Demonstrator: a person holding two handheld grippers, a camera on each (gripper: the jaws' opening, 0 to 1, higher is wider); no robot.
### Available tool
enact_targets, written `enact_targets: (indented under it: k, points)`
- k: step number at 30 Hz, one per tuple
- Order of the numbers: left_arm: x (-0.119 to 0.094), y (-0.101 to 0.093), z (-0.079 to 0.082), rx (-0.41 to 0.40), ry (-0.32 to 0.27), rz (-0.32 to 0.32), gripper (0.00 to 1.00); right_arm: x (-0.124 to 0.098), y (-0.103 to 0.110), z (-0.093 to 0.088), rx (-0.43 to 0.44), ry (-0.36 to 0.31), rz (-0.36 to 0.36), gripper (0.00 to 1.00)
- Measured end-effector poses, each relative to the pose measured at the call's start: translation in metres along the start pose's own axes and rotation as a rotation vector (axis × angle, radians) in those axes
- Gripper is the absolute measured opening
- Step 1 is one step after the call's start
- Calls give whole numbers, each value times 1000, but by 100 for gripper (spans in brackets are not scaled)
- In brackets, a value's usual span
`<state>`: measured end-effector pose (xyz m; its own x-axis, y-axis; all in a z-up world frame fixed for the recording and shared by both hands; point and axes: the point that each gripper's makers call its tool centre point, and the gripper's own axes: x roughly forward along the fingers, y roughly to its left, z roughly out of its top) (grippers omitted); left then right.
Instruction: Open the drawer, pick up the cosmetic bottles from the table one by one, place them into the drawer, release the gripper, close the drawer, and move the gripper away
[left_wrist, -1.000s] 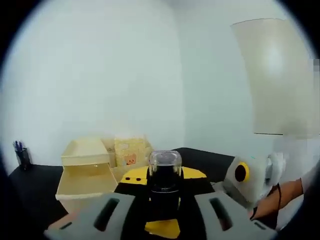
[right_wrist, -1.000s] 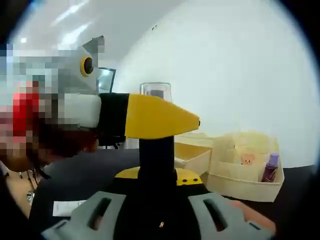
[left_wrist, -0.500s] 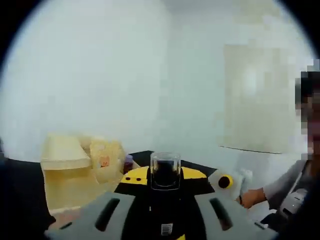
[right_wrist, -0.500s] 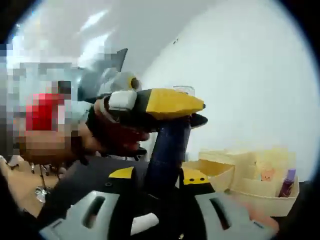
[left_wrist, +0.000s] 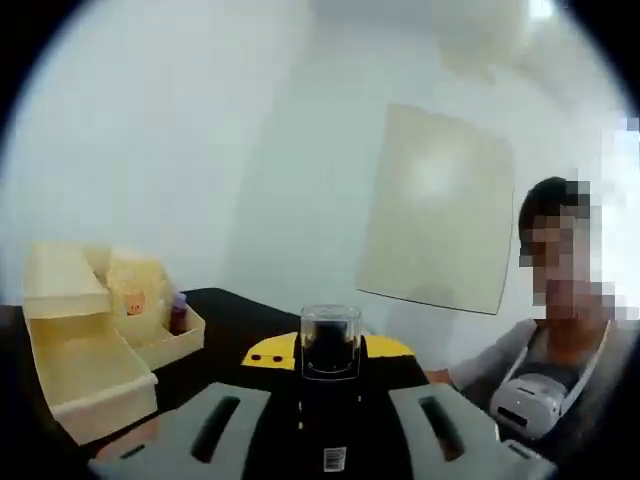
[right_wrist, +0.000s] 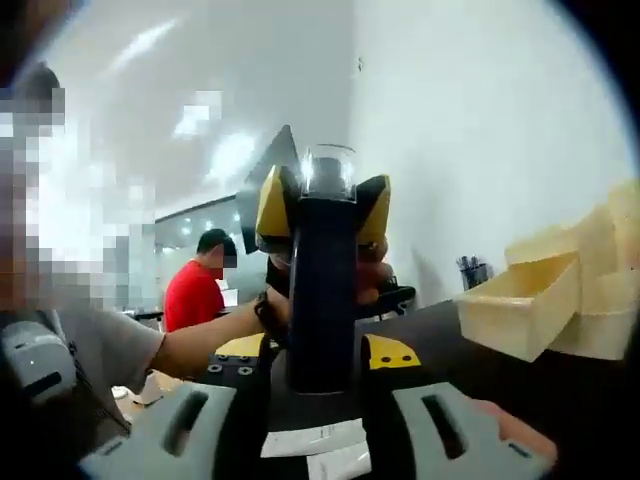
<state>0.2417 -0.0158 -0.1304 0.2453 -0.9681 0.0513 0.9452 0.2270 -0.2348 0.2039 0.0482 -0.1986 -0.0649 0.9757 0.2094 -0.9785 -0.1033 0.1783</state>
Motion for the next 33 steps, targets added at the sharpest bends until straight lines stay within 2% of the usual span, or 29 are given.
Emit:
enact_targets:
  k: [5,12,18,19,20,21,22,23,24,26,27,28,29,30,31,32,33]
  points:
    - [1,0,-6,3,20,1,17,0,1,4,-1,-15,-1,30]
    - [6,-5,-14,-6,32,-20,17,-3,-3,9,2,-30,-10,21]
    - [8,-1,-10,3,15,-7,18,-6,-6,11,23,-22,-31,20]
    - [9,3,-8,29,5,18,19,-7,-10,11,30,-26,-45,20]
    - [9,12,-5,51,-8,76,26,-9,-13,13,43,-37,-57,19]
    - [7,27,-2,119,-7,168,33,-10,-15,14,50,-46,-69,19]
    - [6,36,-2,153,4,240,43,-11,-22,16,59,-58,-112,19]
    - [4,43,-6,176,45,307,50,-13,-29,16,53,-61,-159,19]
    - [3,47,-8,198,65,343,50,-16,-37,20,39,-76,-194,19]
    - [-4,63,-4,267,87,494,50,-22,-53,21,64,-79,-279,19]
    - [-8,71,0,281,83,573,52,-24,-58,24,60,-100,-304,19]
    - [-10,73,5,292,52,621,50,-30,-67,20,81,-89,-377,19]
    - [-14,78,5,270,45,684,47,-35,-76,20,74,-85,-435,19]
    - [-14,78,2,273,70,713,44,-37,-81,22,52,-91,-453,19]
    - [-12,78,7,315,50,733,43,-40,-86,21,51,-85,-489,19]
    - [-13,80,5,316,58,778,40,-44,-91,20,39,-73,-532,19]
    - [-8,77,2,342,85,763,38,-45,-93,21,22,-76,-545,19]
